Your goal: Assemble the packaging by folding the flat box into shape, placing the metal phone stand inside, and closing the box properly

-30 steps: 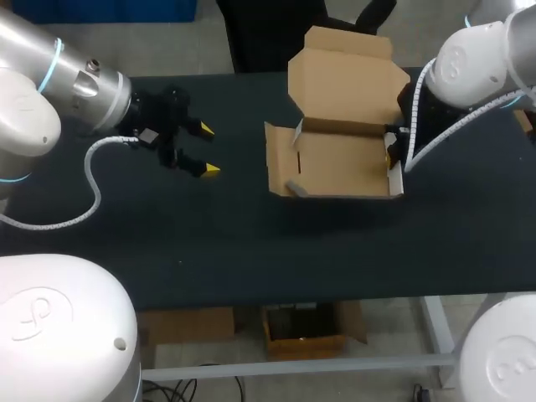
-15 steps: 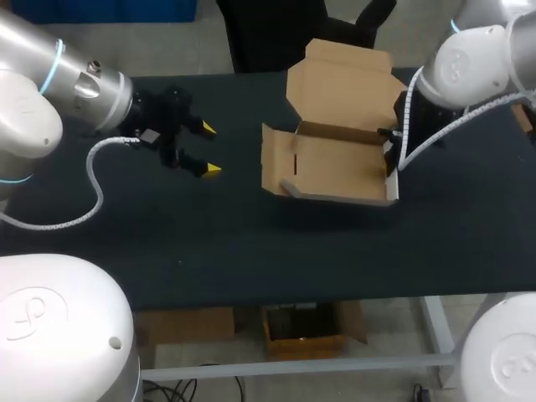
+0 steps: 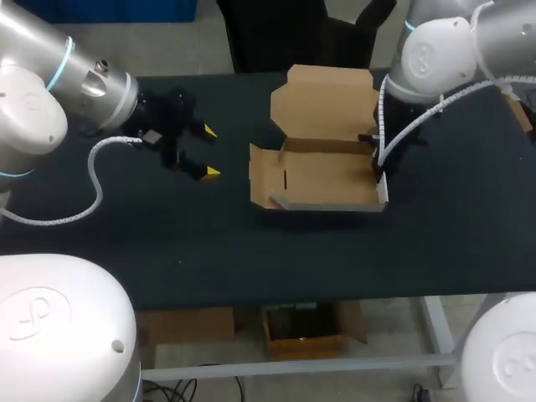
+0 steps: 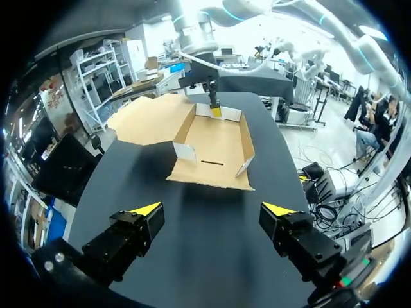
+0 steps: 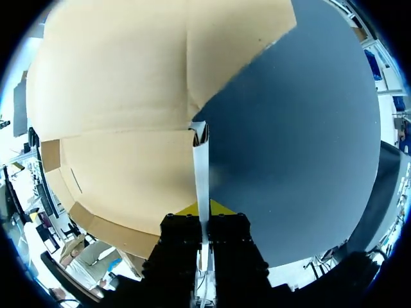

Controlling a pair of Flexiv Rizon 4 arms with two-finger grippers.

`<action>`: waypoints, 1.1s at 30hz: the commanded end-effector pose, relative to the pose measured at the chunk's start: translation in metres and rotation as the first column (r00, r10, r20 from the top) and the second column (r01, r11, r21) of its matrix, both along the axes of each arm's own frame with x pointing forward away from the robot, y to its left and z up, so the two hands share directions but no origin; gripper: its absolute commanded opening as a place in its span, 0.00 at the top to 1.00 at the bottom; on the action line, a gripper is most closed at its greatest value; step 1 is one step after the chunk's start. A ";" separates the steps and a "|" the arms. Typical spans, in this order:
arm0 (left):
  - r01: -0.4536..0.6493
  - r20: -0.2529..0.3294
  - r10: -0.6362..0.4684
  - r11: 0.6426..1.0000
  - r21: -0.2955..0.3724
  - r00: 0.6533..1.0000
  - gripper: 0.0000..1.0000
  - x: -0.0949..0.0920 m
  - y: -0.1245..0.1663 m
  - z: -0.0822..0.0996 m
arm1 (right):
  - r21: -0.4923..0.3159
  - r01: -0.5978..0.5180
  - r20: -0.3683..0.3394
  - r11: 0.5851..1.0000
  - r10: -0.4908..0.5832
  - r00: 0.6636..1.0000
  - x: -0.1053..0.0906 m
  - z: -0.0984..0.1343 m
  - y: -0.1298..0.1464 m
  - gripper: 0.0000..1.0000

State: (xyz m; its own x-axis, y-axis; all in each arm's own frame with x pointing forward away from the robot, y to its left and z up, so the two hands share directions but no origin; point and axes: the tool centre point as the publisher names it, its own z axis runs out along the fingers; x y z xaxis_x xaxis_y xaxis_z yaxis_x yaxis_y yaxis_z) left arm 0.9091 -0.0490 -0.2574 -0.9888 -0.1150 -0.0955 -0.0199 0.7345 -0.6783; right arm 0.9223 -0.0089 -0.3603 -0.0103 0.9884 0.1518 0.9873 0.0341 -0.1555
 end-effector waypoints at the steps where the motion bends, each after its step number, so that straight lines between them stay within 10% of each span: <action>1: 0.007 -0.030 -0.007 1.000 -0.002 1.000 0.00 0.007 0.004 -0.004 | -0.022 -0.005 -0.062 1.000 0.004 0.998 0.003 -0.006 0.004 1.00; 33: 0.023 -0.042 -0.022 1.000 0.009 0.999 0.00 0.010 0.011 -0.007 | -0.123 -0.031 -0.144 0.992 0.013 0.990 -0.005 -0.037 0.028 1.00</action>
